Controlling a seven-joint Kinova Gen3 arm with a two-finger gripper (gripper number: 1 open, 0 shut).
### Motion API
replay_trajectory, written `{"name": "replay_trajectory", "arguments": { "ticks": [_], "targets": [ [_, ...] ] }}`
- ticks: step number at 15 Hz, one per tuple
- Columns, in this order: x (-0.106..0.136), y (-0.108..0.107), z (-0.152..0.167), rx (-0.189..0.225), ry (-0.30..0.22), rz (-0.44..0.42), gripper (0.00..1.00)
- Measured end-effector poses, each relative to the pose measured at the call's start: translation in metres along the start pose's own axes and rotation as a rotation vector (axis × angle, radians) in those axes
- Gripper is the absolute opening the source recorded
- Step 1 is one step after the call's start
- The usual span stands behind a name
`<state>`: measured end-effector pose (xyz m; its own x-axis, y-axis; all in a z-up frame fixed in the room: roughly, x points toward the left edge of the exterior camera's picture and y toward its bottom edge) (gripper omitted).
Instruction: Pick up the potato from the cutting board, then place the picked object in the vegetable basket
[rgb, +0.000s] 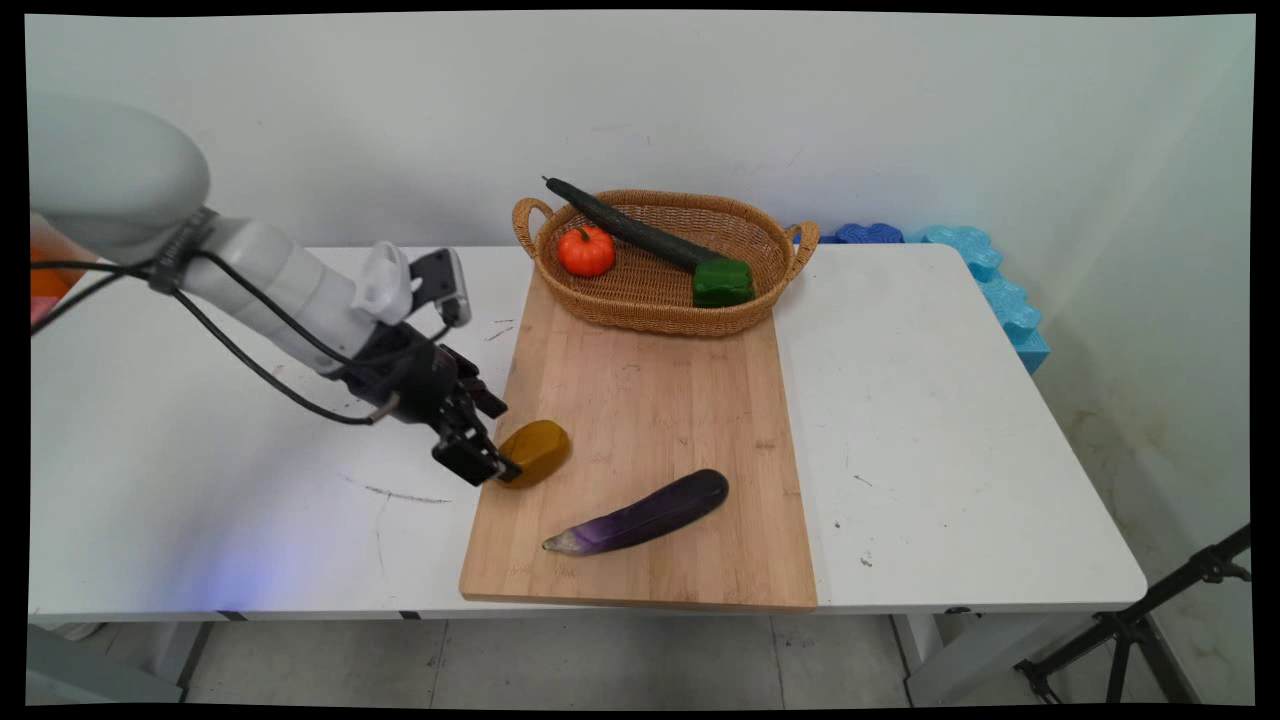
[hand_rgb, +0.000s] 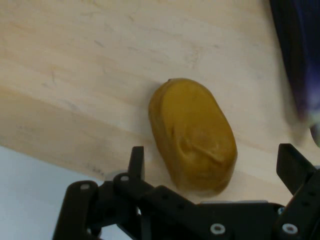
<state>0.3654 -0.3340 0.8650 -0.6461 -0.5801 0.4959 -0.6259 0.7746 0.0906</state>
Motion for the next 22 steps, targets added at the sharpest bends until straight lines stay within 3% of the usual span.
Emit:
{"name": "replay_trajectory", "arguments": {
  "ticks": [7,8,16,22],
  "targets": [
    [0.000,0.012,0.028,0.030,0.010,0.018,1.00],
    [0.000,0.013,0.031,0.034,0.011,0.020,0.00],
    [0.002,0.016,0.041,0.067,0.022,0.052,0.00],
    [0.023,0.012,0.037,0.083,0.044,0.126,0.00]
  ]
}}
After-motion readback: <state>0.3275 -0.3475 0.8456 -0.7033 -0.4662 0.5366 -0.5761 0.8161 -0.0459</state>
